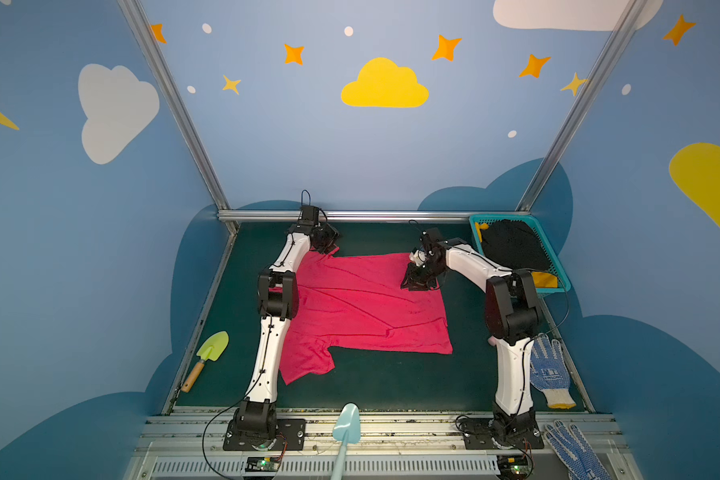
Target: Fold and stack the t-shirts
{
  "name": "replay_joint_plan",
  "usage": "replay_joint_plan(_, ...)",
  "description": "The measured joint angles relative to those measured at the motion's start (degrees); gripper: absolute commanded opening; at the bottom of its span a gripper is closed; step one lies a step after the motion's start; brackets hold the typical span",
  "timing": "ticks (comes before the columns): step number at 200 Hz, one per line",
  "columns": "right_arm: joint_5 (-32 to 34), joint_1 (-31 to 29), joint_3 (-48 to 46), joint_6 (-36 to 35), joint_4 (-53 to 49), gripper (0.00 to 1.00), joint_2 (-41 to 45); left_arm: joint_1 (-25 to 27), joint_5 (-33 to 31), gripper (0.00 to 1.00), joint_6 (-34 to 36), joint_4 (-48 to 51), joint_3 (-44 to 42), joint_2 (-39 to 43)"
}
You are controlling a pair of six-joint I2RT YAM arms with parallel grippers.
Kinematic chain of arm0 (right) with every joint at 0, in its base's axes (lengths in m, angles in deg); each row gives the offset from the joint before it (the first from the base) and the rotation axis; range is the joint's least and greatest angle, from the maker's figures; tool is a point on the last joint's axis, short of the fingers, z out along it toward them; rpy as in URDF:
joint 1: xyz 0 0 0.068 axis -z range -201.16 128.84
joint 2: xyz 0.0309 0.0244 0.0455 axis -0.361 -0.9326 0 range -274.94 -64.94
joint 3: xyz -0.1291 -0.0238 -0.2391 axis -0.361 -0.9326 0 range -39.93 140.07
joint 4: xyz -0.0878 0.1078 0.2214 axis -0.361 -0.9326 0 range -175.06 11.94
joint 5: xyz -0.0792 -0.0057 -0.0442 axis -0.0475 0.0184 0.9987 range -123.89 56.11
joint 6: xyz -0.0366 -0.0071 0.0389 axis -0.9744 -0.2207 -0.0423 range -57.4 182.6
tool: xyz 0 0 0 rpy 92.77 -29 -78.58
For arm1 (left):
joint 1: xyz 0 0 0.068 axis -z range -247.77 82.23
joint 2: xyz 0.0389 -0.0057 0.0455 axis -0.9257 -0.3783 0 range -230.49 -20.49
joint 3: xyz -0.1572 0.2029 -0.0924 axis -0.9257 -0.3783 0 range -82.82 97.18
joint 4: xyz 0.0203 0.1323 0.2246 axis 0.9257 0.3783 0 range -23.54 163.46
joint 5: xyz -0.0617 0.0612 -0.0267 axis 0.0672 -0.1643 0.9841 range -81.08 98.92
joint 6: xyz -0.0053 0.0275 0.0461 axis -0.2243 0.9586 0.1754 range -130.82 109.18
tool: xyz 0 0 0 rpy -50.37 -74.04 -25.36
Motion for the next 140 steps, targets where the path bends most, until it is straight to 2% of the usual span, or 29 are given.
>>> replay_joint_plan(41,0.0,0.2,1.1,-0.1,-0.2,0.37,-0.6,-0.3,1.2,0.72,1.1,0.0,4.2,-1.1)
replay_joint_plan(68,0.1,1.1,4.2,0.0,0.0,0.37,-2.8,-0.9,-0.2,0.72,6.0,6.4,4.0,2.3)
replay_joint_plan(81,0.3,2.0,5.6,0.0,0.0,0.34,-4.1,-1.5,-2.0,0.67,8.6,10.4,2.4,5.9)
replay_joint_plan(106,0.7,3.8,6.7,0.3,0.2,0.25,-6.6,-3.4,-6.8,0.55,13.3,16.7,-7.8,18.1)
replay_joint_plan(129,1.7,5.3,6.5,0.9,0.0,0.19,-7.9,-6.0,-11.1,0.4,15.3,17.7,-22.2,30.5)
replay_joint_plan(140,2.1,6.0,5.8,1.2,0.0,0.18,-7.9,-7.2,-12.6,0.37,15.9,17.7,-28.7,34.9)
